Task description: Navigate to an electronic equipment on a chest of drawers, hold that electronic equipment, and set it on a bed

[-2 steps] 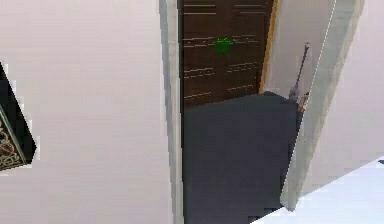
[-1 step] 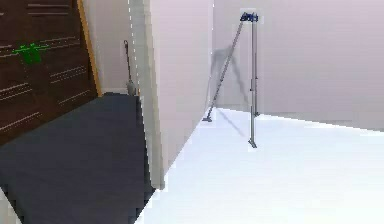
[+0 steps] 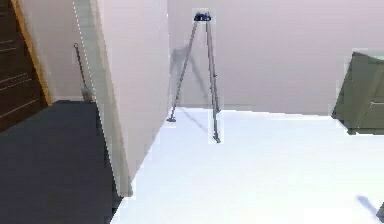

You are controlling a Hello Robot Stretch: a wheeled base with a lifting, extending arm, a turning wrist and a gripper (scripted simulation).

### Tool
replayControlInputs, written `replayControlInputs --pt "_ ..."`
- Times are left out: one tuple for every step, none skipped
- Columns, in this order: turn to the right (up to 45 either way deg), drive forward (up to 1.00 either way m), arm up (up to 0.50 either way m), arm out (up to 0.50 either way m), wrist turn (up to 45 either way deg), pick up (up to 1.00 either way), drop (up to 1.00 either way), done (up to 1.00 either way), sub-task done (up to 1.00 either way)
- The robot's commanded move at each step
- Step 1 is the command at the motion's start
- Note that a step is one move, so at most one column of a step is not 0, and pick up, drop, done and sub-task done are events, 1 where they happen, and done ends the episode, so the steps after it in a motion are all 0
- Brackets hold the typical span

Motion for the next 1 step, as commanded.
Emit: replayControlInputs --pt "0.0 0.4 0.0 0.0 0.0 0.0 0.0 0.0 0.0"
